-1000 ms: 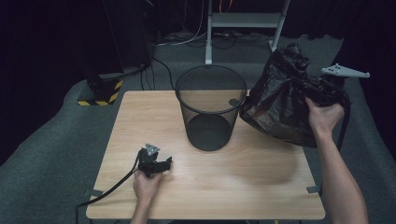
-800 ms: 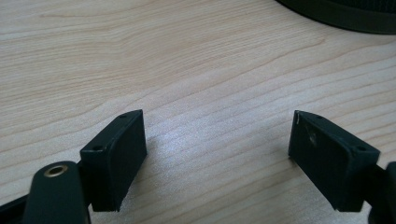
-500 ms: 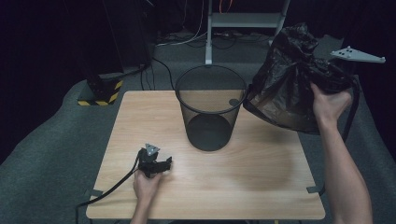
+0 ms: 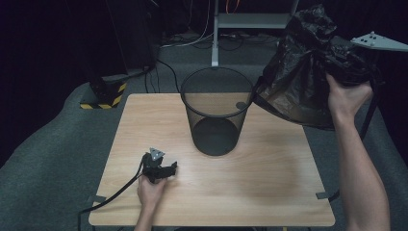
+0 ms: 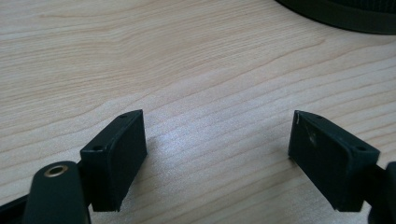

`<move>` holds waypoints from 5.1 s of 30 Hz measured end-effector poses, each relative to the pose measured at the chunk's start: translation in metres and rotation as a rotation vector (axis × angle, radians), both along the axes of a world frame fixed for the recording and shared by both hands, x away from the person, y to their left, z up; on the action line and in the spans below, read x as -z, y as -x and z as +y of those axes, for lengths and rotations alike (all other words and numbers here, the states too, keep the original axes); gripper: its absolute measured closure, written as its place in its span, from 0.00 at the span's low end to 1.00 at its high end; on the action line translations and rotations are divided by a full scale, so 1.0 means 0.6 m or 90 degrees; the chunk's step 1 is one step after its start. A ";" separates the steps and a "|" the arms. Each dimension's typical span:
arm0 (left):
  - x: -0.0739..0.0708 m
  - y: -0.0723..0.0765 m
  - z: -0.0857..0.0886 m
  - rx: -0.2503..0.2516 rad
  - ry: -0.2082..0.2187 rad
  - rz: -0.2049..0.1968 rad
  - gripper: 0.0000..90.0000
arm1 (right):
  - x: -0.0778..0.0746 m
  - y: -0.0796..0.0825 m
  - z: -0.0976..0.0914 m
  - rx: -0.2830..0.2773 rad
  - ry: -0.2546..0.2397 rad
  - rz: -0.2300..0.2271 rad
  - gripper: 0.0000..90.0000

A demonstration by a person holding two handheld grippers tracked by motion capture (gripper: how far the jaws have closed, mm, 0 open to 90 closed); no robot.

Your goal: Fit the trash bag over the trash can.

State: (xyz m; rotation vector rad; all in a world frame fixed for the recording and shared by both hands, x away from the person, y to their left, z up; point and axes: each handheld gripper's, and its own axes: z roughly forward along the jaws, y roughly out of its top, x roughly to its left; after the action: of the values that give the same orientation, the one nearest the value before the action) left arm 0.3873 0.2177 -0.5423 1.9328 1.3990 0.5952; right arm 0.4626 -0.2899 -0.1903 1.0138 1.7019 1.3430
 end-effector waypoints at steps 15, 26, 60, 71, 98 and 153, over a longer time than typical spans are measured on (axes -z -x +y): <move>0.000 0.000 0.000 0.000 0.000 0.001 0.21 | -0.012 -0.007 0.049 -0.037 0.008 -0.011 1.00; 0.000 0.000 0.000 0.000 0.000 0.000 0.21 | -0.019 -0.013 0.088 -0.058 0.013 -0.023 1.00; 0.000 0.000 0.000 0.003 0.002 0.001 0.21 | -0.044 -0.062 0.258 -0.135 0.035 -0.028 0.99; 0.000 0.000 0.000 0.002 0.002 0.001 0.21 | -0.040 -0.051 0.315 -0.194 0.053 -0.024 0.99; 0.000 0.000 0.000 0.002 0.002 0.001 0.21 | 0.011 -0.046 0.395 -0.275 0.137 0.039 0.99; 0.000 0.000 0.000 0.002 0.003 0.001 0.21 | 0.147 -0.149 0.394 -0.251 0.251 0.313 0.94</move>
State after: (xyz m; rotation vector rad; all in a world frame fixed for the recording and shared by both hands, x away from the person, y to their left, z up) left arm 0.3872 0.2177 -0.5423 1.9312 1.3972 0.5897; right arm 0.5517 -0.0534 -0.2787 0.8435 2.5214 0.9594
